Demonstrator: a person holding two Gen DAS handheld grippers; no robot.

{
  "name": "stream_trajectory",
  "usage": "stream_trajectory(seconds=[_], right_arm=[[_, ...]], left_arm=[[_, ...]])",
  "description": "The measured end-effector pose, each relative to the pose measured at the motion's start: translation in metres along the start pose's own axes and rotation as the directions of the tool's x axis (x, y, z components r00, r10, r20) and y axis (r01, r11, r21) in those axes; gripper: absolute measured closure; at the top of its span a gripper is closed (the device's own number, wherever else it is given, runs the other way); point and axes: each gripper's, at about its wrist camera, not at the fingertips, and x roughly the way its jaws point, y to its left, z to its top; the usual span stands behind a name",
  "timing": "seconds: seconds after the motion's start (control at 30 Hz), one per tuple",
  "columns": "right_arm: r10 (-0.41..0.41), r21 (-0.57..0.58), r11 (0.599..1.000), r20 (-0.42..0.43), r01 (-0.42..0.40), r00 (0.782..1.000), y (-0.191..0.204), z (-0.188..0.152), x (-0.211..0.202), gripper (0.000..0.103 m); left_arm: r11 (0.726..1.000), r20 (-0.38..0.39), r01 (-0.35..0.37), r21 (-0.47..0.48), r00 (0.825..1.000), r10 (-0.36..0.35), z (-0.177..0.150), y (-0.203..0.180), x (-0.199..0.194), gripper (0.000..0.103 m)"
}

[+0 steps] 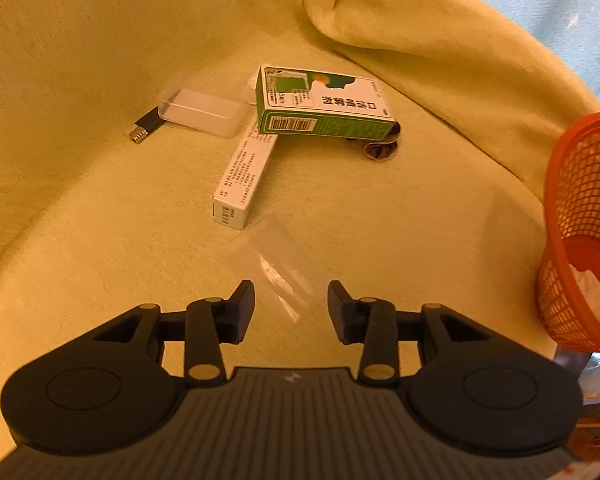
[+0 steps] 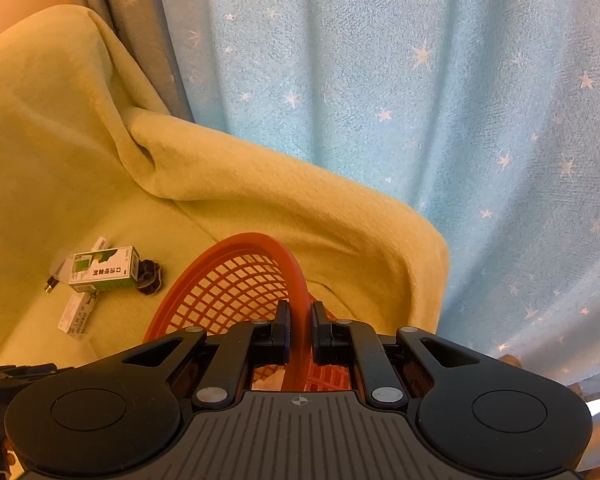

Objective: Organize objects
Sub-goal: 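Grasp the clear plastic cup with the left tool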

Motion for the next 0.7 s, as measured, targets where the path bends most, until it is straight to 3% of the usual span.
stream_trajectory(seconds=[0.13,0.2,0.37,0.43,0.57,0.7], right_arm=[[-0.006,-0.003,1.0,-0.001,0.006,1.0,-0.002,0.0,0.0,0.097],[-0.006,-0.005,1.0,0.0,0.006,1.0,-0.002,0.0,0.0,0.097],[-0.008,-0.012,1.0,0.003,0.008,1.0,-0.004,-0.002,0.0,0.097],[-0.012,-0.012,1.0,0.004,0.012,1.0,-0.005,-0.002,0.0,0.097],[-0.017,-0.012,1.0,0.004,0.017,1.0,-0.008,-0.003,-0.001,0.097],[-0.017,-0.011,1.0,-0.001,0.017,1.0,-0.009,-0.003,-0.002,0.097]], left_arm=[[0.999,-0.011,-0.021,-0.038,1.0,0.02,0.005,0.0,0.013,0.057],[0.997,-0.021,-0.048,-0.06,0.999,0.047,0.007,0.0,0.023,0.046],[0.987,-0.051,-0.104,-0.124,0.994,0.099,0.012,-0.001,0.048,0.036],[0.986,-0.058,-0.112,-0.12,0.993,0.106,0.013,-0.005,0.057,0.037],[0.988,-0.058,-0.129,-0.085,0.991,0.124,0.013,-0.013,0.068,0.054],[0.994,-0.029,-0.112,-0.015,0.993,0.112,0.01,-0.021,0.061,0.055]])
